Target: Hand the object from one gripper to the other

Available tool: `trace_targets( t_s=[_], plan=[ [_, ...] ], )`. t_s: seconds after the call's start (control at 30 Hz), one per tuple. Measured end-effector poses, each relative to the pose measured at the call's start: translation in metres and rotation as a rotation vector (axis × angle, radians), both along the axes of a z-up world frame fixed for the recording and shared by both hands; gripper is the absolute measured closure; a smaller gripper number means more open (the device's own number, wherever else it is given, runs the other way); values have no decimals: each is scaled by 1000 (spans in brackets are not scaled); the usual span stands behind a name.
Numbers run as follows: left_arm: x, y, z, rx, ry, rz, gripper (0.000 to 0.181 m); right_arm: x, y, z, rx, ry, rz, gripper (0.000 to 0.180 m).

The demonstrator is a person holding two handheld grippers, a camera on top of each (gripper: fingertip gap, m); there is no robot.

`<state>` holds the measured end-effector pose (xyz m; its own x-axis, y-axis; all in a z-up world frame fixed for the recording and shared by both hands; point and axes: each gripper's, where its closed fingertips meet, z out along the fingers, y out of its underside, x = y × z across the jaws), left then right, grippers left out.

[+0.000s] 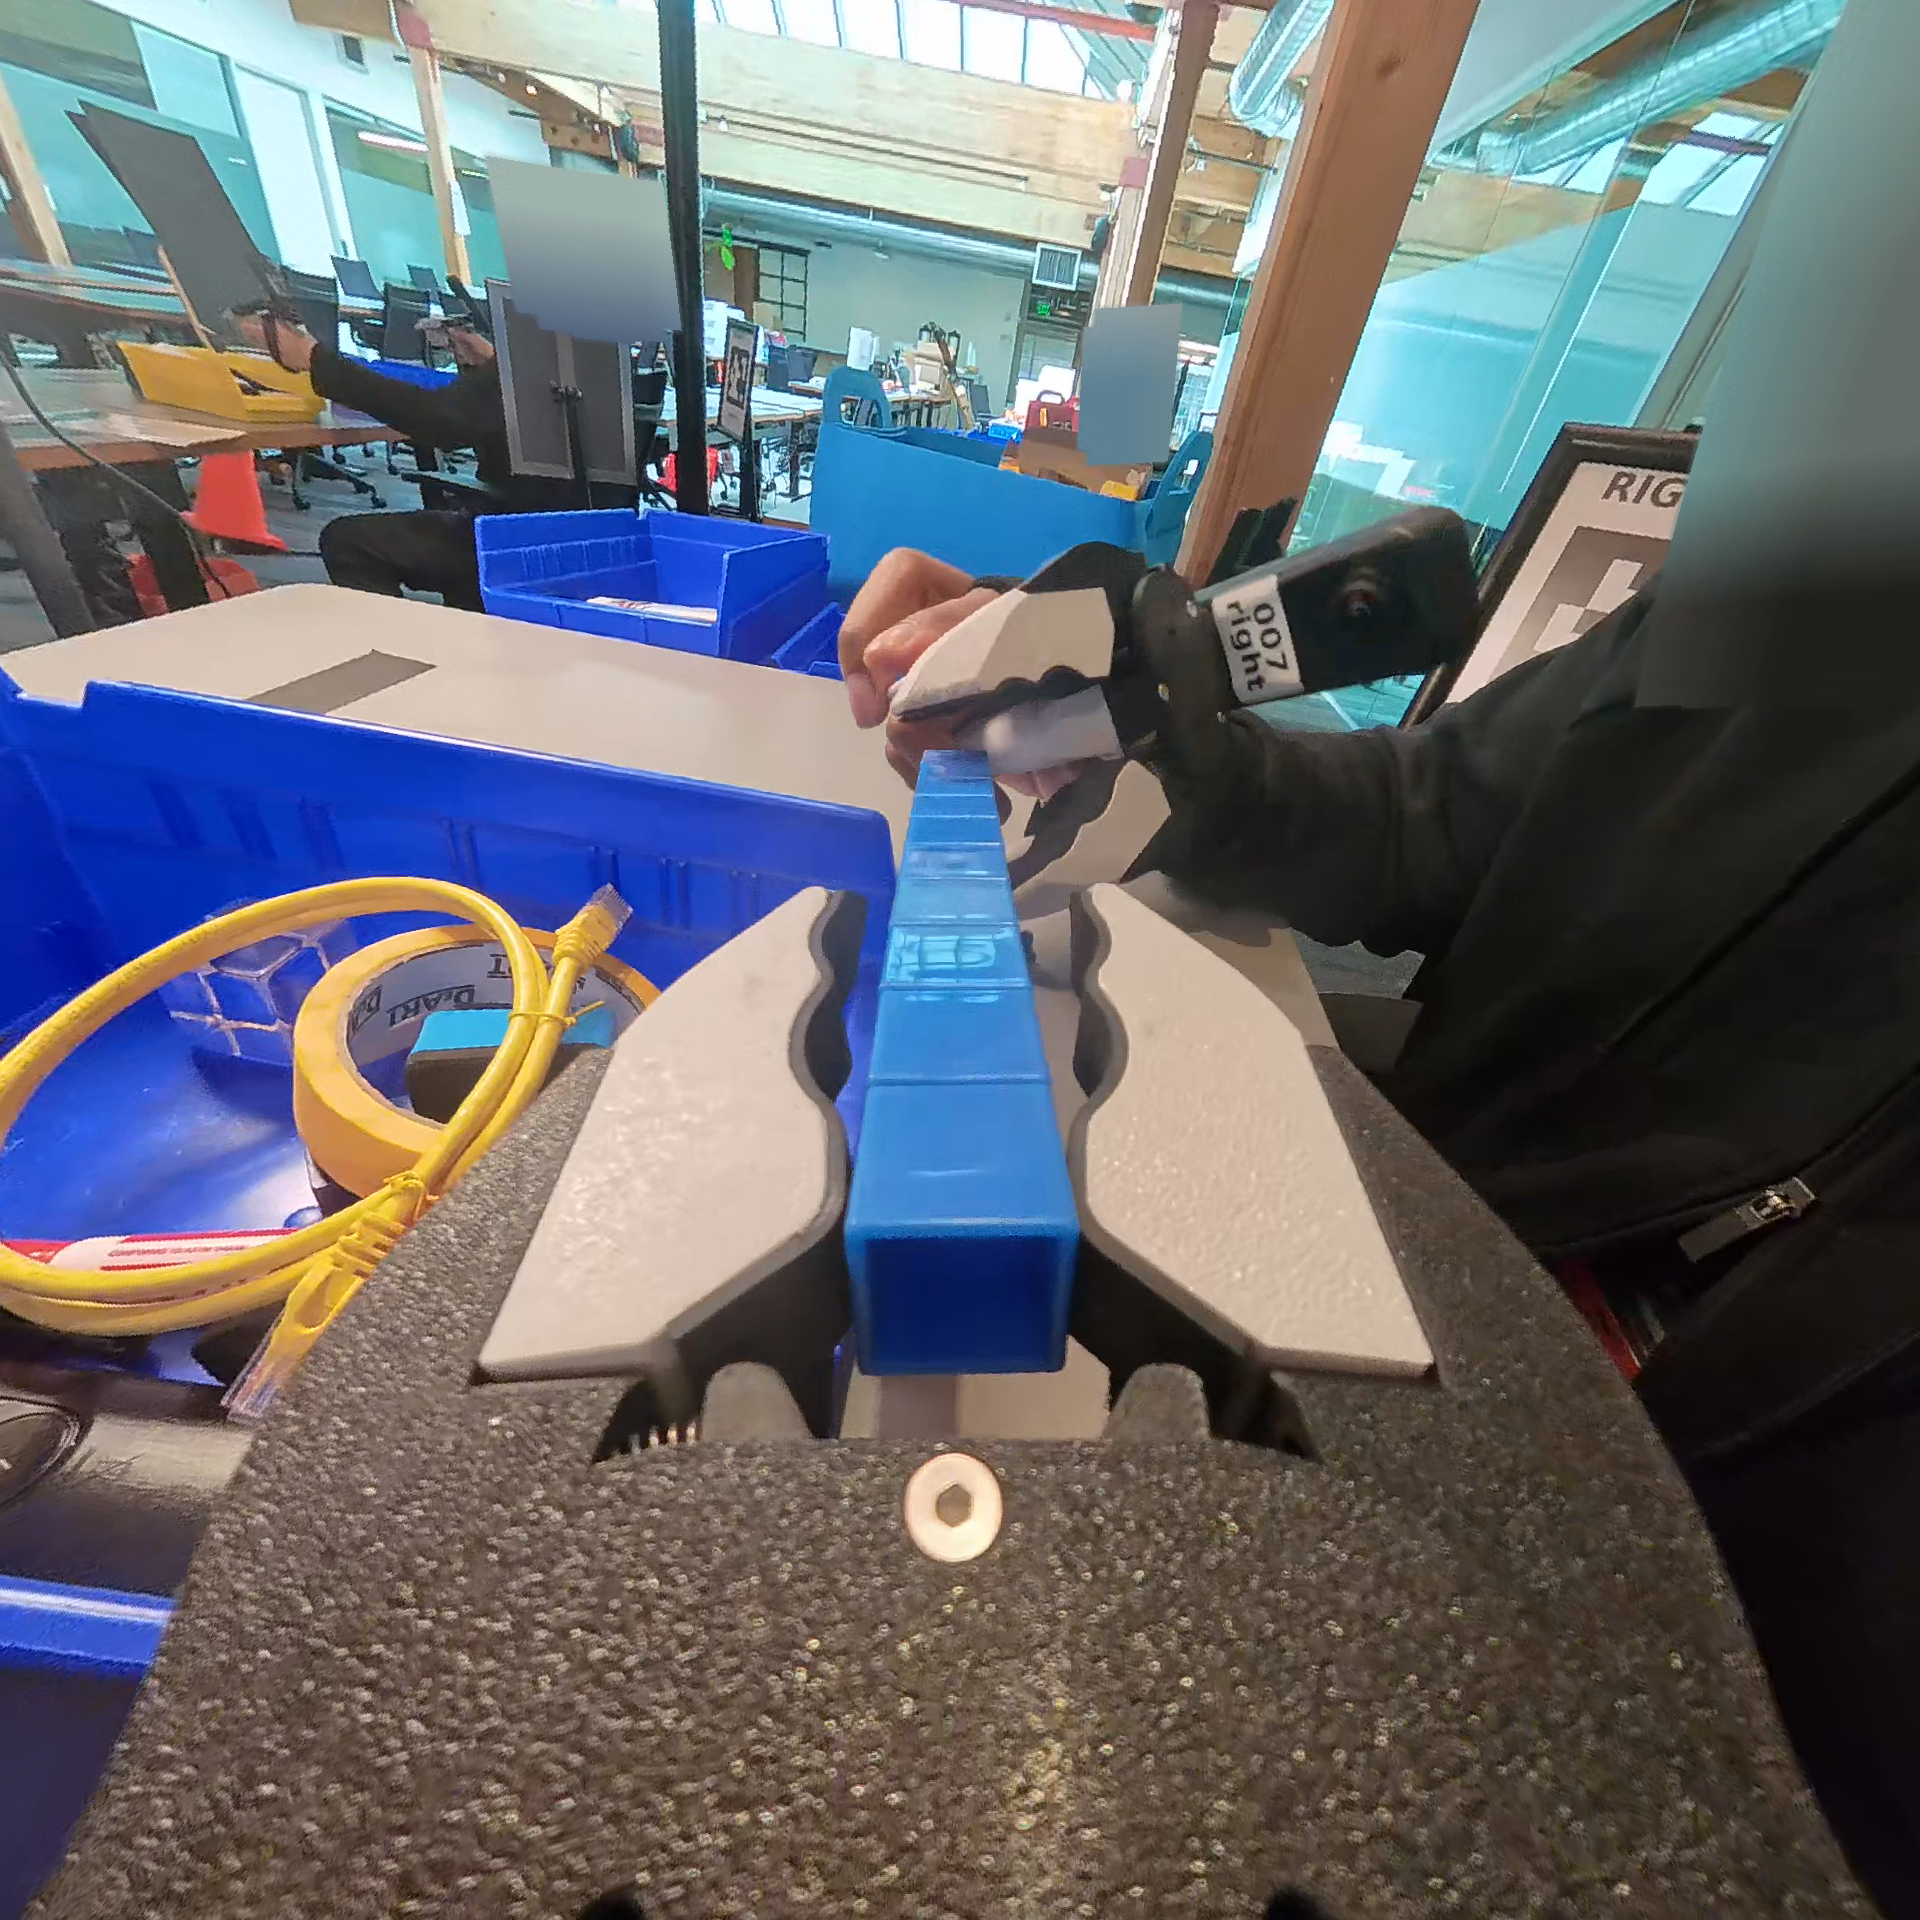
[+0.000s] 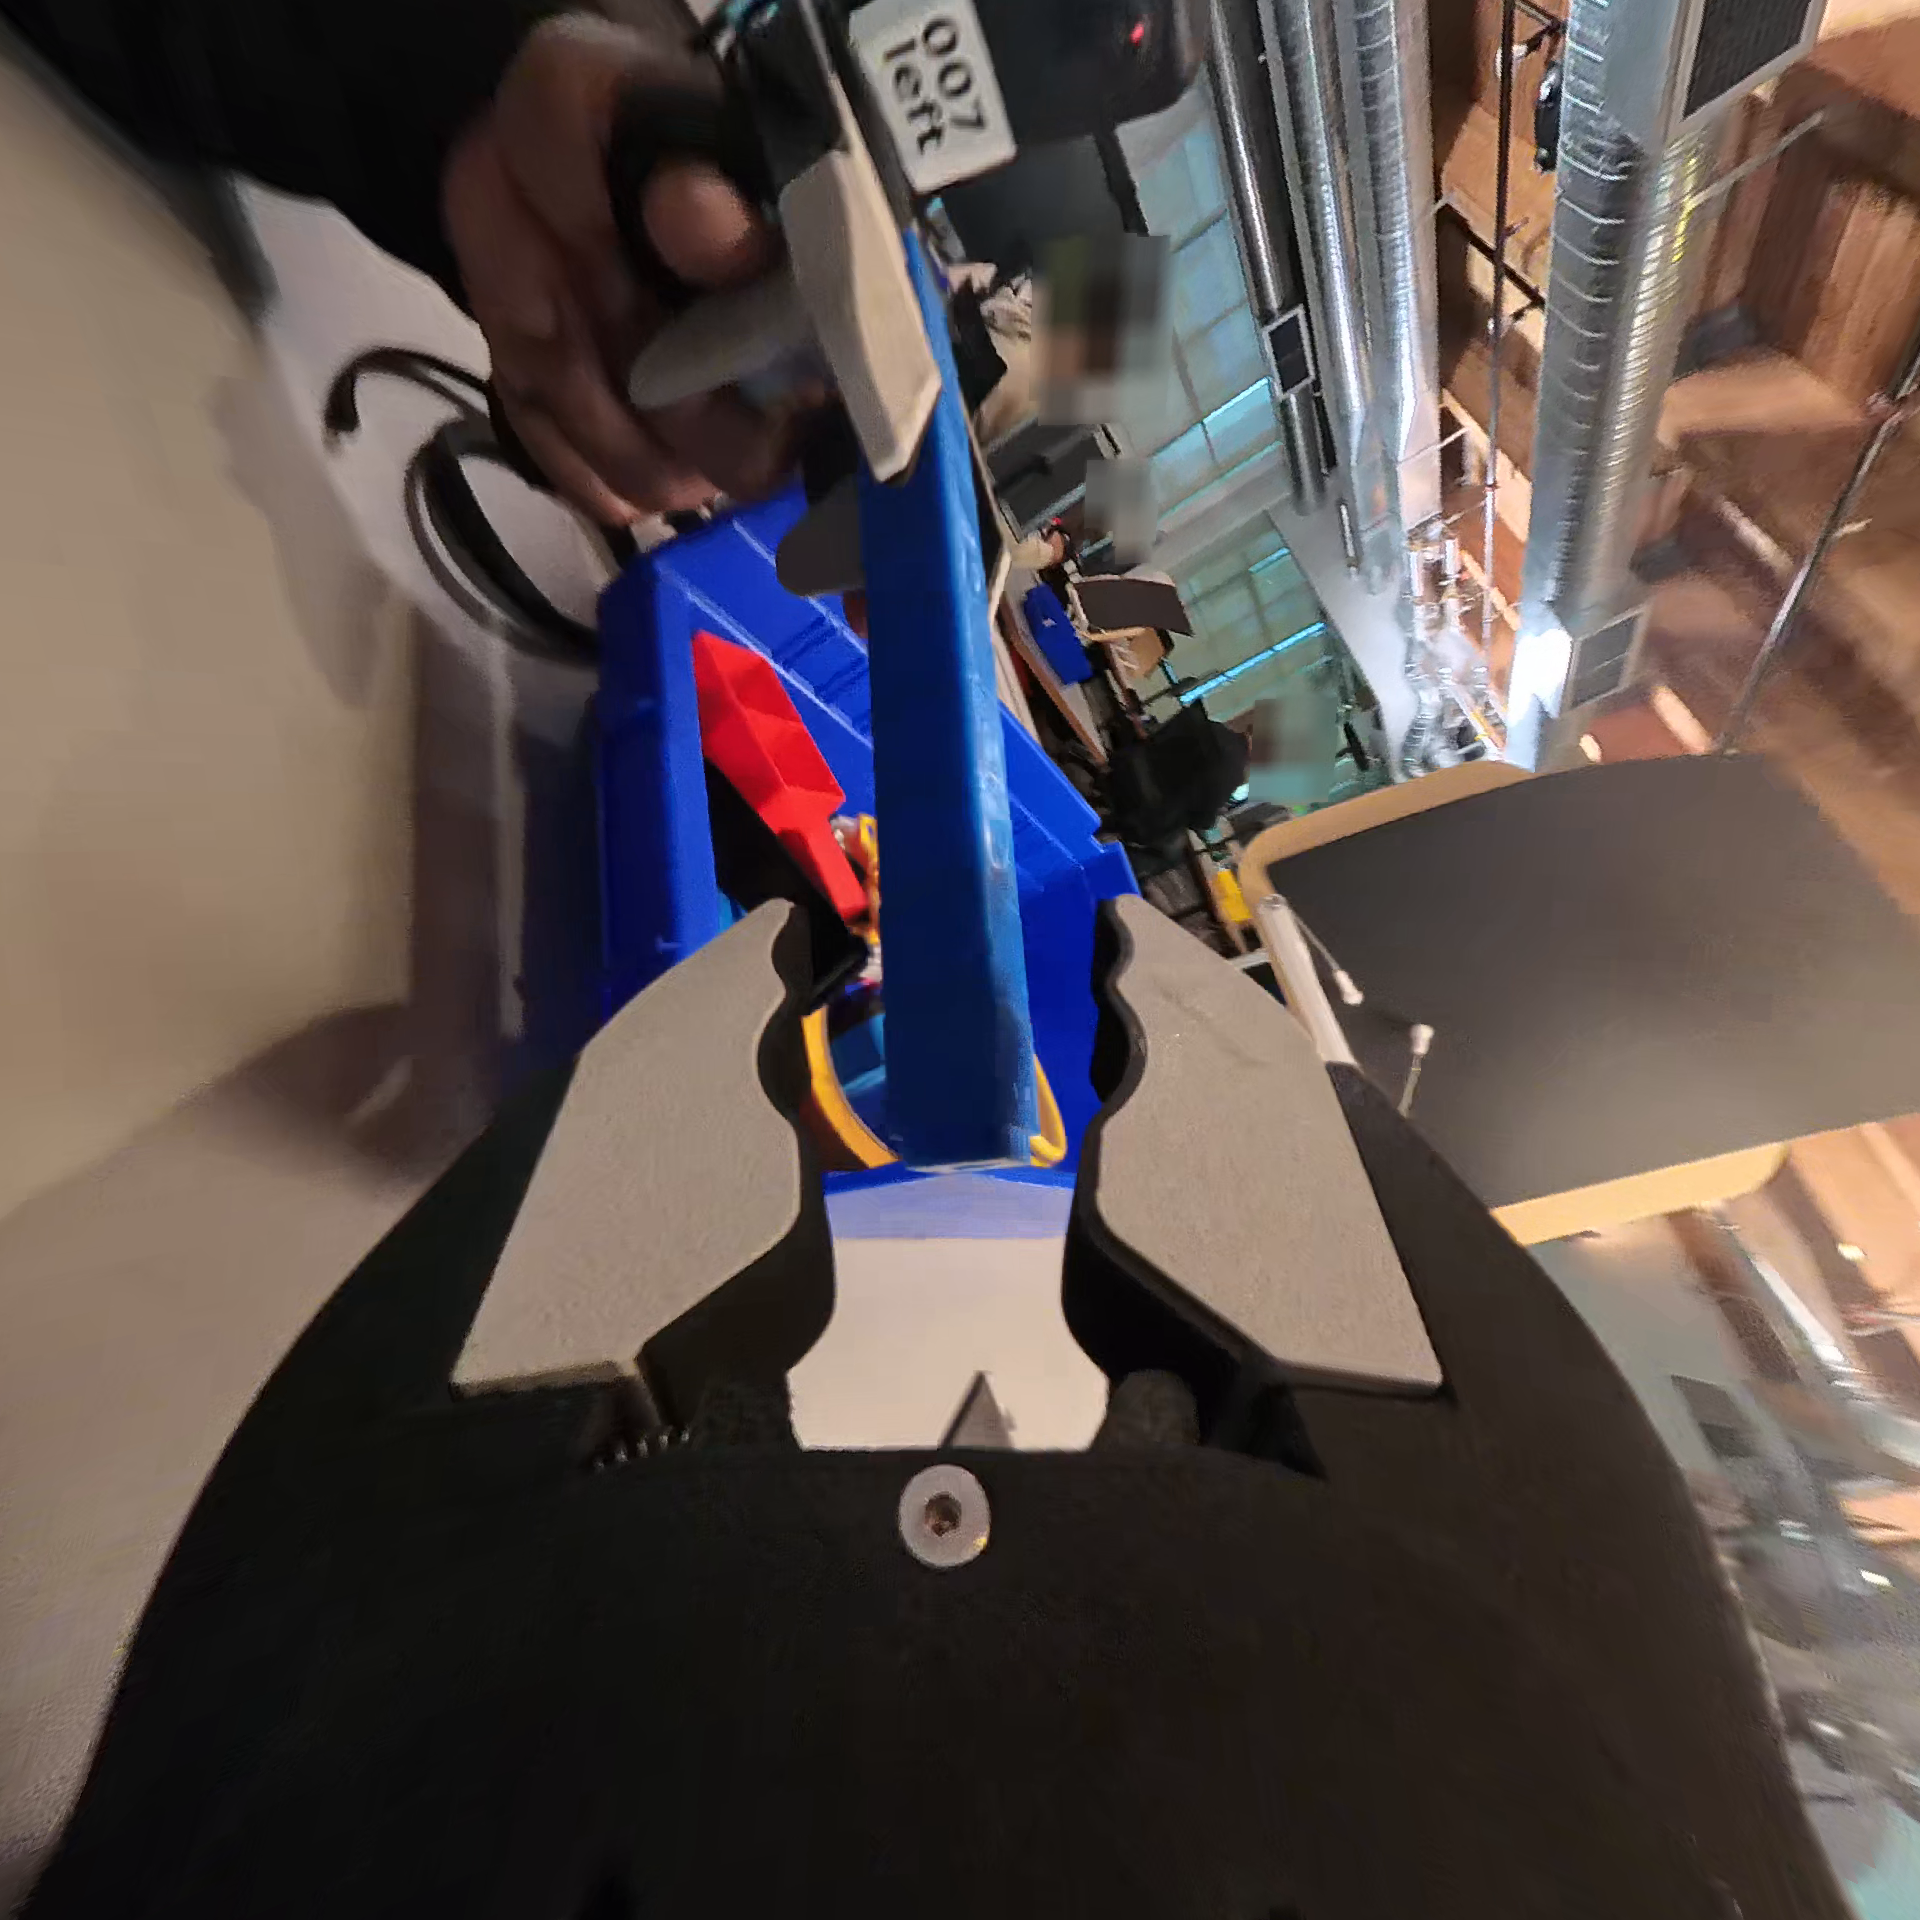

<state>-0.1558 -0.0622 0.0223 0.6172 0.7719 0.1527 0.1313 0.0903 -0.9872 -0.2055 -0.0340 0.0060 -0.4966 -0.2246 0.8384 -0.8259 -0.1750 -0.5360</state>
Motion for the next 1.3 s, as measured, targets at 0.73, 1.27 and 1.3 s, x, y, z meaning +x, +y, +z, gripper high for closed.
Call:
trace_targets(
  t_s=[0.73,1.27,1.3],
  plan=[
    [-4,14,-9,-132,6,33,139,7,-25,4,-223,459,-367,157],
    [3,19,14,-122,188,25,110,15,-22,14,22,-112,-203,158],
    [4,19,17,-109,197,20,113,17,-21,14,63,-180,-176,158]
  ],
)
